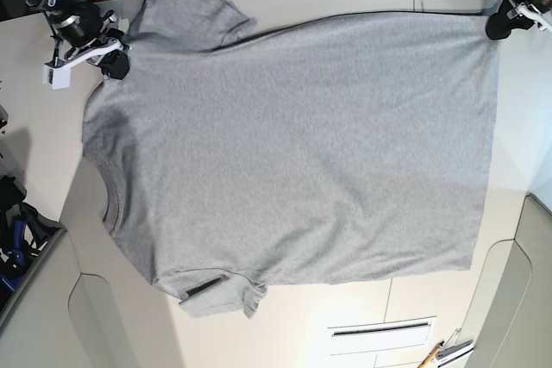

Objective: Fold the T-shirt properly
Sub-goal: 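Lift and pull the shirt edge with both grippers to straighten it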

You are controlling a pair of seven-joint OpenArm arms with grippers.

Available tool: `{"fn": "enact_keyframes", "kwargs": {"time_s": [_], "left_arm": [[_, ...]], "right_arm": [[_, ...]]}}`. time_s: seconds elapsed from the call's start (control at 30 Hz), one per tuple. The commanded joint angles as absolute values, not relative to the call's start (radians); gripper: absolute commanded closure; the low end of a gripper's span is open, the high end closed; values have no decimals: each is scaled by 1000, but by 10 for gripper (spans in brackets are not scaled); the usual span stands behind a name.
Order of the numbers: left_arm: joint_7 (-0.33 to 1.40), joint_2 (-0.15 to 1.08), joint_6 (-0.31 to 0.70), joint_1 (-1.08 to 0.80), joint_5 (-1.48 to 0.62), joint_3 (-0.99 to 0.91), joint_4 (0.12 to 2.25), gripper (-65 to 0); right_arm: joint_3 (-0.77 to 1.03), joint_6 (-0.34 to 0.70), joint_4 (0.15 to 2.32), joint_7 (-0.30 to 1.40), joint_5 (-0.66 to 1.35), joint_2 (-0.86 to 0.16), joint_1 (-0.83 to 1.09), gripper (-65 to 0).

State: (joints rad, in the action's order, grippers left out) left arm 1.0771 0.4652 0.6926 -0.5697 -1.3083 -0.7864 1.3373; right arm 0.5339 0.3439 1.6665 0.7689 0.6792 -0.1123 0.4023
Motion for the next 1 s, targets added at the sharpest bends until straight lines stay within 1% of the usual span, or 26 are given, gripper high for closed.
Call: {"fn": "enact_keyframes", "kwargs": {"time_s": [0.0, 0.1, 0.33, 0.5, 0.6, 0.63, 0.73, 0.97], "left_arm": [[1068, 486, 698, -599, -1335, -810, 1368, 0], [1091, 485, 698, -650, -1374, -842, 1418, 0], [1129, 485, 698, -773, -1446, -929, 1496, 0], [1140, 488, 698, -795, -1484, -964, 1519, 0], [1133, 488, 698, -744, -1484, -961, 1519, 0], [1132, 488, 698, -718, -1484, -956, 1519, 0], [1118, 491, 698, -626, -1452, -925, 1519, 0], [996, 505, 698, -496, -1209, -748, 1518, 0]], "right_arm": [[557, 348, 1702, 764, 717, -136, 419, 0], [593, 360, 1758, 771, 741, -154, 472, 0], [655, 374, 1924, 801, 770, -154, 648, 0], [682, 375, 2011, 812, 828, -149, 727, 0], [678, 389, 2036, 804, 828, -149, 693, 0], [675, 404, 2035, 804, 826, -149, 667, 0], [634, 408, 2025, 804, 793, -149, 577, 0], [485, 362, 1935, 739, 574, -150, 421, 0]]}}
